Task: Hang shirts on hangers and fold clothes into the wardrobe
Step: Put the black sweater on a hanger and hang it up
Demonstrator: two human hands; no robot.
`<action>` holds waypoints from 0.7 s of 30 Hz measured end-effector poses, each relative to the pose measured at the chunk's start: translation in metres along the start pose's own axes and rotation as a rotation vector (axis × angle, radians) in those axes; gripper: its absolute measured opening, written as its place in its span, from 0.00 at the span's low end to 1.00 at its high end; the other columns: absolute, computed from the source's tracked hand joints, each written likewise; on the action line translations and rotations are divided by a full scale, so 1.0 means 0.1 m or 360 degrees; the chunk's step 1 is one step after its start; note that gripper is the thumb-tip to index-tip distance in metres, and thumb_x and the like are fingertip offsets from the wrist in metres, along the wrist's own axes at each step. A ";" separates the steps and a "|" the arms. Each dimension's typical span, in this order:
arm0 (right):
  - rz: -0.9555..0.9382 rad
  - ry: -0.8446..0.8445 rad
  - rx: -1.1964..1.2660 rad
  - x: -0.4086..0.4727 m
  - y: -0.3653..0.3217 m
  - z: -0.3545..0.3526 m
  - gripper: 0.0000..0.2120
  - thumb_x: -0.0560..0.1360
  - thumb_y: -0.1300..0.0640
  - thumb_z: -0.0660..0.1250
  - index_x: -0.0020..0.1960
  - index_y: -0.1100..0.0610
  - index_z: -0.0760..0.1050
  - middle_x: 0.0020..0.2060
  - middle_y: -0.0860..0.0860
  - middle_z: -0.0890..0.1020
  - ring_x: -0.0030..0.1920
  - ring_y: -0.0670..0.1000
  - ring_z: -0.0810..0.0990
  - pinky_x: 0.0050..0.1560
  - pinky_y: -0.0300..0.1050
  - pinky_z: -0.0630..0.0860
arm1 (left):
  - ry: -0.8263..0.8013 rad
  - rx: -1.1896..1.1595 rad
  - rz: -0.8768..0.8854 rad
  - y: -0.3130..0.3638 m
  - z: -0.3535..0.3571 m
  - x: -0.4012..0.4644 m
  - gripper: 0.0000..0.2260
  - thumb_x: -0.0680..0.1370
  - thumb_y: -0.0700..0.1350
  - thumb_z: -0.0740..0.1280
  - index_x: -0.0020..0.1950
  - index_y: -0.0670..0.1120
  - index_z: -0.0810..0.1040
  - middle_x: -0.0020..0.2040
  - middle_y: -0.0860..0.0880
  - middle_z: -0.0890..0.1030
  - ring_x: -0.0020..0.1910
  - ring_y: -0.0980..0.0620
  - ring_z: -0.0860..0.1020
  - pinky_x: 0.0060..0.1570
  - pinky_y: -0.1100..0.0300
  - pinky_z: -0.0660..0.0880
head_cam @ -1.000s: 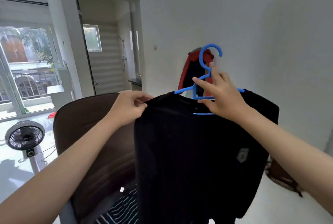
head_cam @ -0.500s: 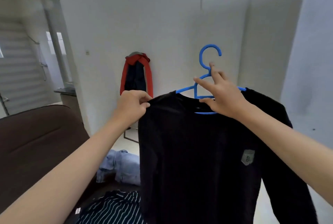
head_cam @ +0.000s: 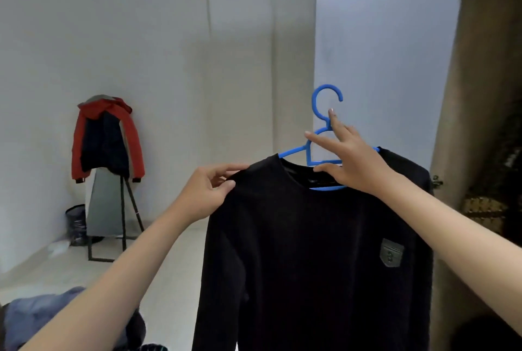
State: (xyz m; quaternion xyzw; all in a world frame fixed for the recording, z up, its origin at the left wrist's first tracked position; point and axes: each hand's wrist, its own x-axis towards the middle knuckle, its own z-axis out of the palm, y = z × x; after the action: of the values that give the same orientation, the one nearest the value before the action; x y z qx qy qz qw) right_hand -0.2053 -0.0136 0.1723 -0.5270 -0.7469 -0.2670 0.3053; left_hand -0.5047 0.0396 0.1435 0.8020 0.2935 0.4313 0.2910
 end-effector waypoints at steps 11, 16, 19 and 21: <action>0.0341 0.0169 -0.0016 -0.51 1.52 -0.40 0.33 0.70 0.58 0.75 0.70 0.41 0.68 0.75 0.56 0.61 0.73 0.59 0.62 0.68 0.55 0.65 | -0.0288 -0.0396 0.0161 0.33 1.48 1.10 0.16 0.75 0.34 0.67 0.51 0.55 0.83 0.54 0.44 0.82 0.52 0.49 0.81 0.53 0.58 0.78; 0.0465 0.0206 -0.0003 -0.65 2.07 -0.53 0.33 0.69 0.60 0.75 0.69 0.43 0.69 0.76 0.53 0.60 0.75 0.56 0.58 0.73 0.55 0.59 | -0.0436 -0.0482 0.0208 0.39 2.08 1.61 0.16 0.77 0.33 0.65 0.51 0.55 0.82 0.54 0.49 0.83 0.55 0.51 0.80 0.54 0.57 0.78; 0.0573 0.0272 -0.0032 -0.71 2.37 -0.55 0.32 0.68 0.61 0.76 0.68 0.44 0.70 0.76 0.53 0.59 0.75 0.56 0.57 0.73 0.55 0.58 | -0.0543 -0.0523 0.0247 0.40 2.40 1.91 0.18 0.78 0.32 0.62 0.53 0.54 0.81 0.55 0.55 0.82 0.57 0.57 0.79 0.57 0.62 0.76; 0.0629 0.0300 -0.0069 -0.72 2.58 -0.53 0.32 0.68 0.62 0.75 0.68 0.45 0.71 0.76 0.53 0.59 0.75 0.57 0.57 0.74 0.57 0.58 | -0.0560 -0.0552 0.0277 0.38 2.60 2.13 0.18 0.78 0.32 0.62 0.53 0.55 0.81 0.55 0.57 0.82 0.57 0.59 0.79 0.58 0.62 0.75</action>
State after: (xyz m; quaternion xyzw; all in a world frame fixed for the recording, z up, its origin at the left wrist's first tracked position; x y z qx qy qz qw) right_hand 0.0677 -0.0192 0.1744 -0.6422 -0.5914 -0.2661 0.4088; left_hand -0.1750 0.1124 0.1624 0.8250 0.0900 0.3524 0.4326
